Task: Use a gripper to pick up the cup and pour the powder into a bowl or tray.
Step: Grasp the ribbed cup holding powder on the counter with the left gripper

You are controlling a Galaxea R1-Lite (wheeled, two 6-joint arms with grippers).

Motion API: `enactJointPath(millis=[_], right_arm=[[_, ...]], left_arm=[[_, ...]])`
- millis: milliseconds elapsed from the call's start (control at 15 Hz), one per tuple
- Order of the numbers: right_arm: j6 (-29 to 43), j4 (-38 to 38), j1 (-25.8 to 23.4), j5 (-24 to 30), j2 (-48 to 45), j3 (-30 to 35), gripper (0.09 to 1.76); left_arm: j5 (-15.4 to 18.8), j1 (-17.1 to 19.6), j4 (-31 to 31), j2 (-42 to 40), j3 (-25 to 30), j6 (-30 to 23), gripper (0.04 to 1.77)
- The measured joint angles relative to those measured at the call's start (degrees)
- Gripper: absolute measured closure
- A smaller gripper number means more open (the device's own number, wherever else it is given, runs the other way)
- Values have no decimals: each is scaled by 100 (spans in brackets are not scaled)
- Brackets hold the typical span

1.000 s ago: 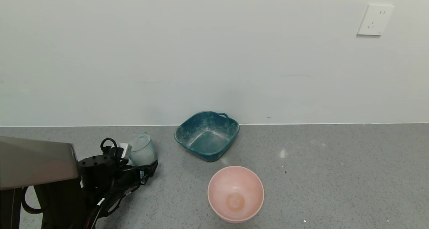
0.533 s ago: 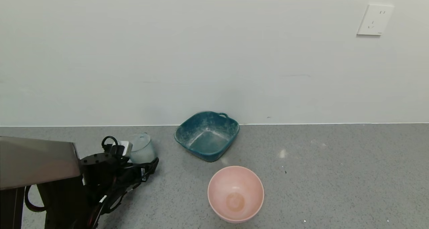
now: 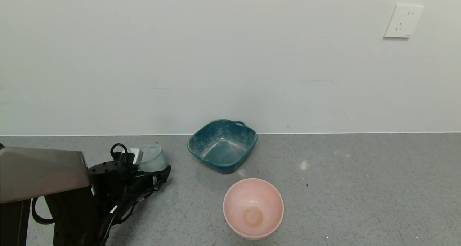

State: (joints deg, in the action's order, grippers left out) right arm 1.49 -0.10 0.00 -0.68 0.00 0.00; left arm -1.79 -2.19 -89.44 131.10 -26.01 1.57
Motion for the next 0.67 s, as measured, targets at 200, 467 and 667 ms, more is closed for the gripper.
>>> enactJointPath(millis=[200, 467, 667], right_arm=[[-1, 2, 0, -2, 0, 0, 14], [-1, 2, 0, 0, 0, 0, 14], [0, 2, 0, 0, 0, 0, 14]], left_arm=[[1, -4, 2, 32, -66, 0, 9], [-5, -9, 0, 71, -160, -1, 9], [-7, -9, 0, 110, -238, 0, 9]])
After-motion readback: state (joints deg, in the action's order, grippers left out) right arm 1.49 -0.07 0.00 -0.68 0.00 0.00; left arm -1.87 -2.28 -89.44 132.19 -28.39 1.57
